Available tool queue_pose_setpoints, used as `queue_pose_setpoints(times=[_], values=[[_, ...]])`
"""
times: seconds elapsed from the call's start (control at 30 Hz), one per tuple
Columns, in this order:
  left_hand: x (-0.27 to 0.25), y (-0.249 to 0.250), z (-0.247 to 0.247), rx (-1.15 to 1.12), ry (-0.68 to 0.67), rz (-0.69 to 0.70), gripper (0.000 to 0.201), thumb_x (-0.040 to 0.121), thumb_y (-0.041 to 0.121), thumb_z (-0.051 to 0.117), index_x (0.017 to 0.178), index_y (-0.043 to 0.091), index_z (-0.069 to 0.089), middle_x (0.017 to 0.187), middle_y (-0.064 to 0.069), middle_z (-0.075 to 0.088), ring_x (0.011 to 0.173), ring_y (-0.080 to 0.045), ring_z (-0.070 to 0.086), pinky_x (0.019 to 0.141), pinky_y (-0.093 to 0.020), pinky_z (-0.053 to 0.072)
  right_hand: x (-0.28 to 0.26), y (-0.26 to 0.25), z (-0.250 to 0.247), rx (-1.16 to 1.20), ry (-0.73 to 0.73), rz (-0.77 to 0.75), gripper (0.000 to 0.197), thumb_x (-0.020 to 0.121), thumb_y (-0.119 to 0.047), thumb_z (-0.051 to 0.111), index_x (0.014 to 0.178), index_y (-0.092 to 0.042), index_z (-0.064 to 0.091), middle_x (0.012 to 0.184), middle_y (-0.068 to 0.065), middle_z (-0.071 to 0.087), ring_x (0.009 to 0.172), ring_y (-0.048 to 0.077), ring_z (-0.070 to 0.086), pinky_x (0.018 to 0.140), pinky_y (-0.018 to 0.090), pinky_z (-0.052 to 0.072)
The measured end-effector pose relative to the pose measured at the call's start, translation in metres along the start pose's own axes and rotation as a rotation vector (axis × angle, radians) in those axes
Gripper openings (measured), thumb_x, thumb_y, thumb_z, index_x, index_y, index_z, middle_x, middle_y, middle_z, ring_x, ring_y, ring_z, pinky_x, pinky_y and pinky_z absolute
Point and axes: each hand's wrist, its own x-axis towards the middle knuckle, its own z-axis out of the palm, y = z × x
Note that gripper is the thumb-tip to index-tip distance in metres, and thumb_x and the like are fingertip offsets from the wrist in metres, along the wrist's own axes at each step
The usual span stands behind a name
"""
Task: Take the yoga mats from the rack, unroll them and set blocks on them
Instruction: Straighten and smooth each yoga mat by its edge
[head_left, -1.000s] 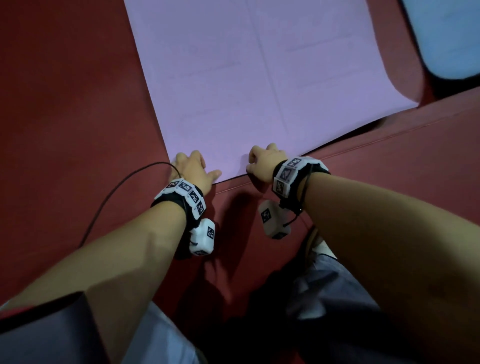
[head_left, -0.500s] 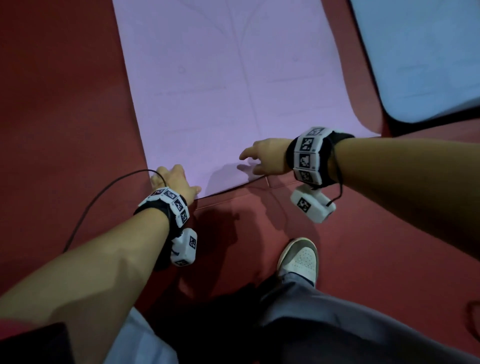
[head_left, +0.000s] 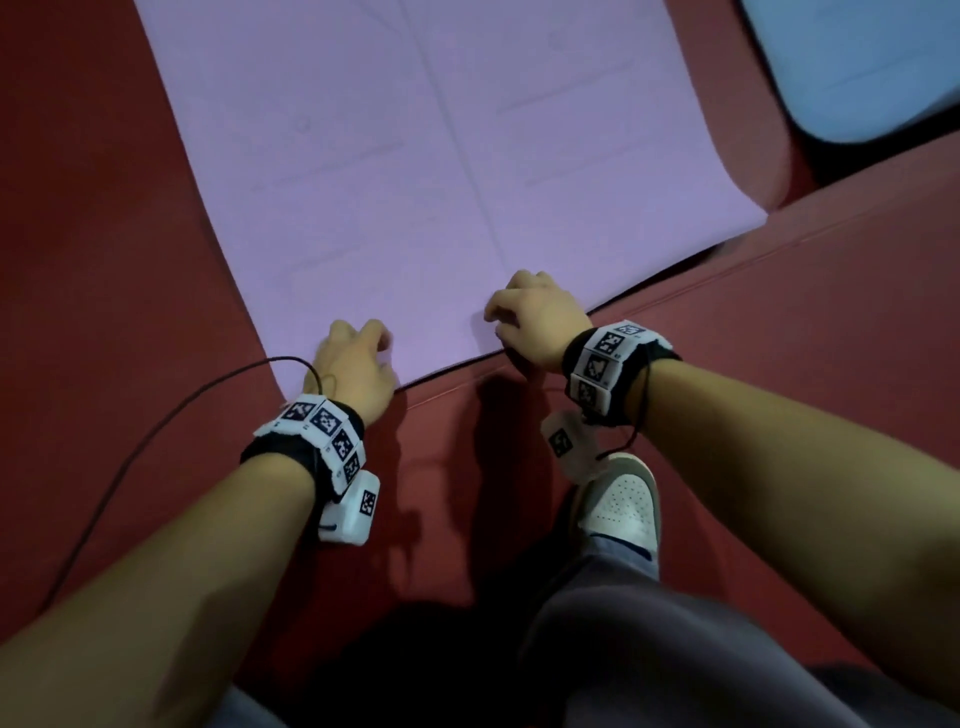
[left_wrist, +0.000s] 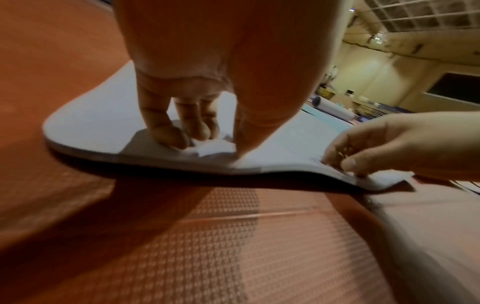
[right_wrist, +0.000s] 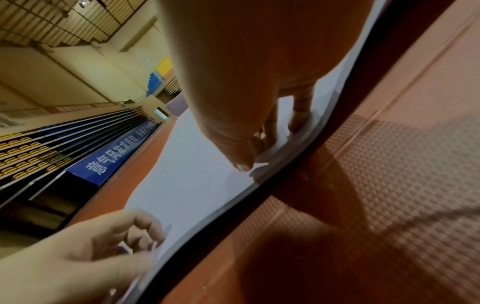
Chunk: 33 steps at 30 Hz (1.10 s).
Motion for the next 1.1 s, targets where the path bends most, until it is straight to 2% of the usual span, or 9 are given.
queue_pose_setpoints(times=[0.1,0.2,0.3,0.43,0.6,0.77,1.0,1.1], values=[[0.001,0.015,0.006,0.044,-0.001,0.012,0.039,0.086,0.052,0.065,0.111,0.024,0.052,0.116,-0.009,0.044,0.105,-0.031,0.05,0.085,-0.044,0.049,0.001,0.009,0.004,0.049,0.043,-0.025,0.026,0.087,-0.014,0.057,0.109,-0.022,0.068,0.112,0.006,0.054,0.107,0.029,0.046,0.087,0.041,0.046],[0.005,0.029,0.007,0.117,-0.015,-0.091,0.047,0.085,0.05,0.069,0.116,0.022,0.048,0.122,-0.011,0.041,0.115,-0.034,0.047,0.089,-0.046,0.044,0.001,0.026,0.001,0.114,0.085,0.001,0.027,0.086,-0.007,0.054,0.107,-0.016,0.068,0.107,0.008,0.054,0.103,0.03,0.046,0.085,0.037,0.044],[0.012,0.043,0.0,0.218,-0.105,-0.128,0.055,0.086,0.044,0.069,0.126,0.017,0.044,0.126,-0.017,0.04,0.115,-0.038,0.05,0.089,-0.046,0.045,-0.001,0.048,-0.004,0.124,0.141,0.045,0.024,0.086,-0.006,0.054,0.105,-0.014,0.067,0.106,0.009,0.055,0.102,0.03,0.047,0.084,0.032,0.04],[0.021,0.068,0.0,0.241,-0.127,0.025,0.036,0.086,0.019,0.063,0.119,0.018,0.048,0.124,-0.016,0.041,0.107,-0.038,0.052,0.08,-0.041,0.046,0.001,0.079,-0.019,0.126,0.21,0.138,0.021,0.088,-0.008,0.054,0.103,-0.012,0.068,0.108,0.013,0.057,0.105,0.034,0.048,0.086,0.034,0.04],[0.033,0.112,0.006,0.137,-0.115,0.147,0.03,0.088,0.032,0.061,0.116,0.023,0.055,0.122,-0.013,0.043,0.102,-0.037,0.055,0.083,-0.041,0.05,-0.005,0.125,-0.04,0.112,0.376,0.349,0.018,0.087,-0.016,0.06,0.102,-0.013,0.068,0.112,0.013,0.055,0.107,0.034,0.048,0.091,0.036,0.04],[0.043,0.151,0.021,0.121,-0.053,0.248,0.038,0.091,0.041,0.061,0.126,0.027,0.054,0.122,-0.011,0.039,0.105,-0.033,0.053,0.08,-0.039,0.049,-0.022,0.161,-0.045,0.095,0.514,0.51,0.025,0.083,-0.028,0.068,0.106,-0.017,0.068,0.12,0.011,0.049,0.115,0.031,0.043,0.095,0.035,0.037],[0.046,0.164,0.038,0.136,0.0,0.203,0.041,0.087,0.036,0.071,0.12,0.027,0.049,0.124,-0.01,0.033,0.11,-0.033,0.048,0.072,-0.038,0.043,-0.028,0.175,-0.044,0.247,0.529,0.511,0.034,0.083,-0.021,0.074,0.112,-0.009,0.062,0.131,0.011,0.043,0.126,0.028,0.038,0.101,0.027,0.031],[0.045,0.161,0.037,0.121,-0.008,0.22,0.041,0.088,0.037,0.07,0.122,0.028,0.049,0.125,-0.01,0.033,0.111,-0.033,0.048,0.077,-0.04,0.048,-0.026,0.173,-0.052,0.24,0.486,0.531,0.034,0.085,-0.021,0.072,0.114,-0.008,0.06,0.133,0.012,0.041,0.127,0.029,0.037,0.102,0.026,0.03]])
